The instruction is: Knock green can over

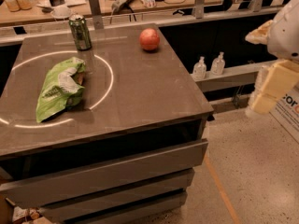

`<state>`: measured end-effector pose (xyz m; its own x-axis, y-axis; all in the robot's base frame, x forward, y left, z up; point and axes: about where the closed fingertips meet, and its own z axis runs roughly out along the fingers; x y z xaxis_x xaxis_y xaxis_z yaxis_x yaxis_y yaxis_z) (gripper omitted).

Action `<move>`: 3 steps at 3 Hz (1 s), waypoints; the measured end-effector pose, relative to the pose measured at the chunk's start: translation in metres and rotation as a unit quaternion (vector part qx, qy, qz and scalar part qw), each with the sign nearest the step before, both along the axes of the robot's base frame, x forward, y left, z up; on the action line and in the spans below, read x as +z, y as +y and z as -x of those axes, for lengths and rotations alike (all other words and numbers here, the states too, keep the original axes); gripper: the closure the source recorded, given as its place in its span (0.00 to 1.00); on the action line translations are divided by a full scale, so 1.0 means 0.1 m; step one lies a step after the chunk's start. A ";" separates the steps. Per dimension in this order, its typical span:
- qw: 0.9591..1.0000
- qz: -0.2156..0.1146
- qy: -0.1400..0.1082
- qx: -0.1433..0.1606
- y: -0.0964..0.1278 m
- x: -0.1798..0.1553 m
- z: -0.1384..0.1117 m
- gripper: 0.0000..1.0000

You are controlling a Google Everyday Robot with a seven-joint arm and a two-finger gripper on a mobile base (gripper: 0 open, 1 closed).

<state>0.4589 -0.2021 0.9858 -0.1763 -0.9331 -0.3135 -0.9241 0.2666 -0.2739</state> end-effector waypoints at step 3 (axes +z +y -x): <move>0.937 -0.319 -0.088 0.111 1.07 0.69 -1.47 0.00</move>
Offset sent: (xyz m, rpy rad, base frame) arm 0.2003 0.1589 0.1234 0.9903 -0.2303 0.3267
